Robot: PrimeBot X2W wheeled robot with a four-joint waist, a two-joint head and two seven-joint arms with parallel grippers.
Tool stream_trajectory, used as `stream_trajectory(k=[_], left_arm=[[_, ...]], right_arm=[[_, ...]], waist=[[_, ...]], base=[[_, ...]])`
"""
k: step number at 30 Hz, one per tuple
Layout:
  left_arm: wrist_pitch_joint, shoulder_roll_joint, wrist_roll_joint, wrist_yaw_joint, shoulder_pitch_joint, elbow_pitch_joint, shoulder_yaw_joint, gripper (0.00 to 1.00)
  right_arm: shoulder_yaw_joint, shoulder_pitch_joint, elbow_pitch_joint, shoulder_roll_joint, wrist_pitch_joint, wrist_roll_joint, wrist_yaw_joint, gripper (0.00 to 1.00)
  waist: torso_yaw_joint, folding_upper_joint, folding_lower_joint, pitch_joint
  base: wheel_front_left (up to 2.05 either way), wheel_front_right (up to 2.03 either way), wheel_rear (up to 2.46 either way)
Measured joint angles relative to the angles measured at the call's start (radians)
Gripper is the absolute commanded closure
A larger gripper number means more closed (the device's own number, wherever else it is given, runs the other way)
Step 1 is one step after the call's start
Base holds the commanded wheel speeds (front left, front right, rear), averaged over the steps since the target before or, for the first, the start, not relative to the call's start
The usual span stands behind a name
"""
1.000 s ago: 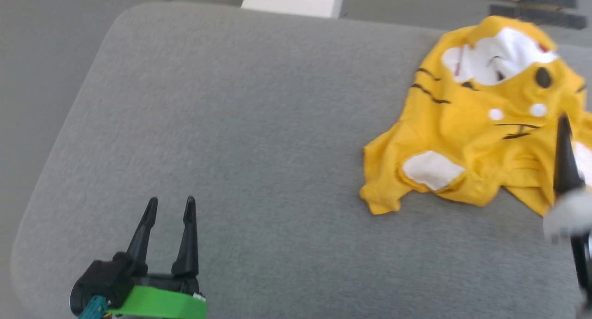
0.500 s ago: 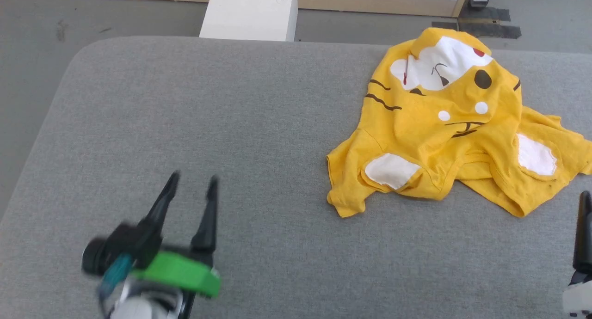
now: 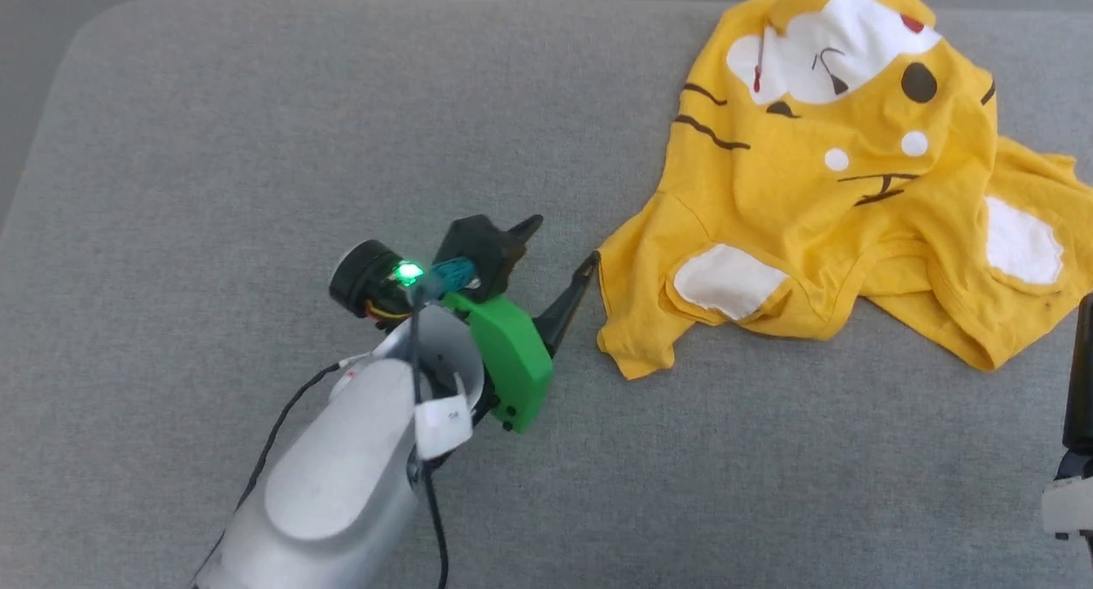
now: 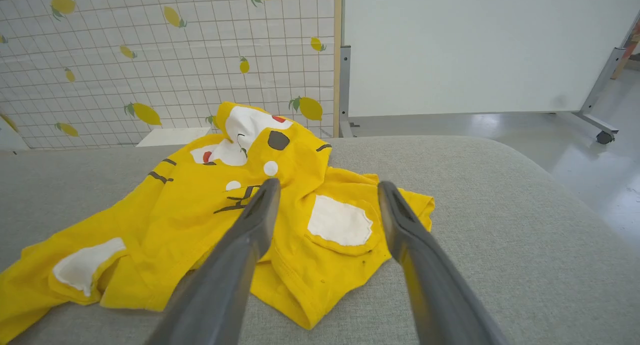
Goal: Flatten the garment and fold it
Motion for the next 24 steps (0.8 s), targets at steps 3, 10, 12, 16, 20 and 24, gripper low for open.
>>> stream_trajectory(k=[3,10,12,16,20,24], left_arm=[[0.029,0.016,-0.05,0.0,-0.056,0.072,-0.071,0.0],[0.02,0.029,-0.13,0.0,-0.146,0.165,-0.153,0.0],[0.02,0.028,-0.145,0.0,-0.163,0.184,-0.176,0.0],[0.016,0.028,-0.169,0.0,-0.19,0.232,-0.217,0.0],[-0.001,0.025,-0.19,0.0,-0.226,0.257,-0.265,1.0],[-0.031,0.018,-0.238,0.0,-0.237,0.272,-0.309,1.0]], right_arm=[[0.001,-0.01,-0.005,0.0,0.001,-0.008,0.0,0.0],[0.001,-0.026,-0.001,0.0,0.004,-0.01,0.0,0.0],[0.003,-0.03,0.002,0.0,0.004,-0.01,0.0,0.0],[0.013,-0.045,0.005,0.0,0.003,-0.01,0.0,0.0],[0.012,-0.049,0.005,0.0,0.003,-0.014,0.0,0.0],[0.01,-0.05,0.01,0.0,0.003,-0.016,0.0,0.0]], waist=[[-0.008,0.0,0.0,0.033],[-0.027,0.0,0.0,0.088],[-0.032,0.0,0.0,0.098],[-0.041,0.0,0.0,0.112],[-0.049,0.0,0.0,0.122],[-0.051,0.0,0.0,0.12]], base=[[0.0,0.0,0.0],[0.0,0.0,0.0],[0.0,0.0,0.0],[0.0,0.0,0.0],[0.0,0.0,0.0],[0.0,0.0,0.0]])
